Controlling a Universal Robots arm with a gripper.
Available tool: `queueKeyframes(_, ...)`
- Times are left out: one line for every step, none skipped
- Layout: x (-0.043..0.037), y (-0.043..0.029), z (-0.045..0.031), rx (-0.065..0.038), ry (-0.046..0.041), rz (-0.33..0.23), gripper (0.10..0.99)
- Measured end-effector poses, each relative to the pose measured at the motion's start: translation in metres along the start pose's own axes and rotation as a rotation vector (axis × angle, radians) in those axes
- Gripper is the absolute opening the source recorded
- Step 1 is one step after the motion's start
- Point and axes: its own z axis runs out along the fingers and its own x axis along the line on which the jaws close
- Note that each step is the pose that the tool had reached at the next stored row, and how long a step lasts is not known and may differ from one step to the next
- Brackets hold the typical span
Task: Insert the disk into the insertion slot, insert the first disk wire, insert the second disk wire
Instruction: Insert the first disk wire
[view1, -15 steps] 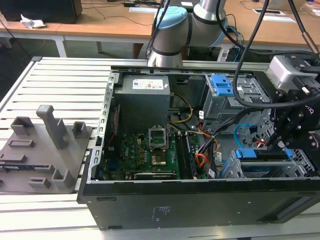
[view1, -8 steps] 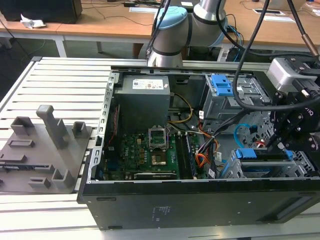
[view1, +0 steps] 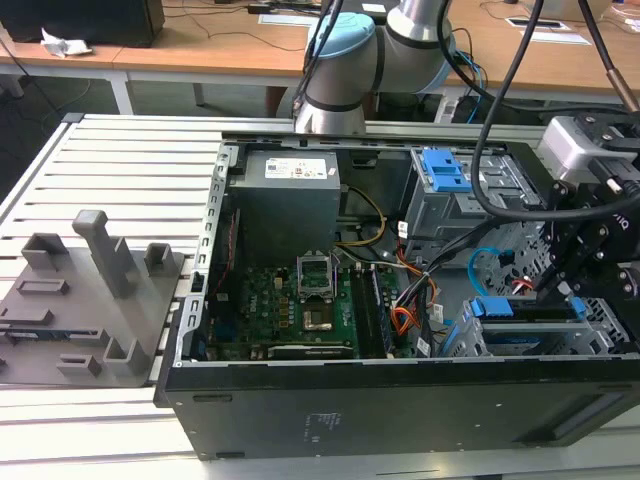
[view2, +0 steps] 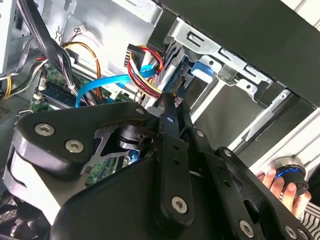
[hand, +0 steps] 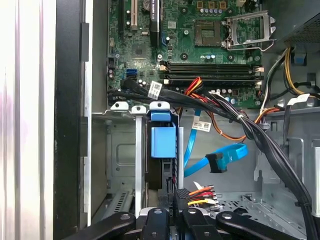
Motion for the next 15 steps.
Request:
queueKeyframes(-0.0002,-0.0005,0.0003,0.000,-0.0006,0.000,0.169)
queueKeyframes(-0.0003,-0.0012,0.0014,0.000,-0.0023,0.000,0.169)
queueKeyframes(-0.0003,-0.0014,0.0023,0.000,-0.0034,0.000,0.169)
queueKeyframes(-0.0002,-0.0015,0.0031,0.000,-0.0042,0.000,0.169)
queueKeyframes(-0.0003,-0.0018,0.0044,0.000,-0.0060,0.000,0.169)
queueKeyframes(-0.0002,-0.0020,0.0055,0.000,-0.0077,0.000,0.169)
queueKeyframes(-0.0002,-0.0030,0.0067,0.000,-0.0091,0.000,0.169)
queueKeyframes(-0.0002,-0.0036,0.0073,0.000,-0.0095,0.000,0.169)
queueKeyframes(-0.0001,-0.0041,0.0078,0.000,-0.0099,0.000,0.169)
queueKeyframes(-0.0002,-0.0047,0.0085,0.000,-0.0104,0.000,0.169)
queueKeyframes(-0.0001,-0.0053,0.0093,0.000,-0.0109,0.000,0.169)
queueKeyframes(-0.0001,-0.0060,0.0109,-0.001,-0.0112,0.000,0.169)
queueKeyframes(0.0000,-0.0061,0.0114,-0.001,-0.0113,0.000,0.169)
queueKeyframes(-0.0001,-0.0062,0.0118,-0.001,-0.0119,0.000,0.169)
queueKeyframes(-0.0001,-0.0062,0.0119,-0.001,-0.0118,0.000,0.169)
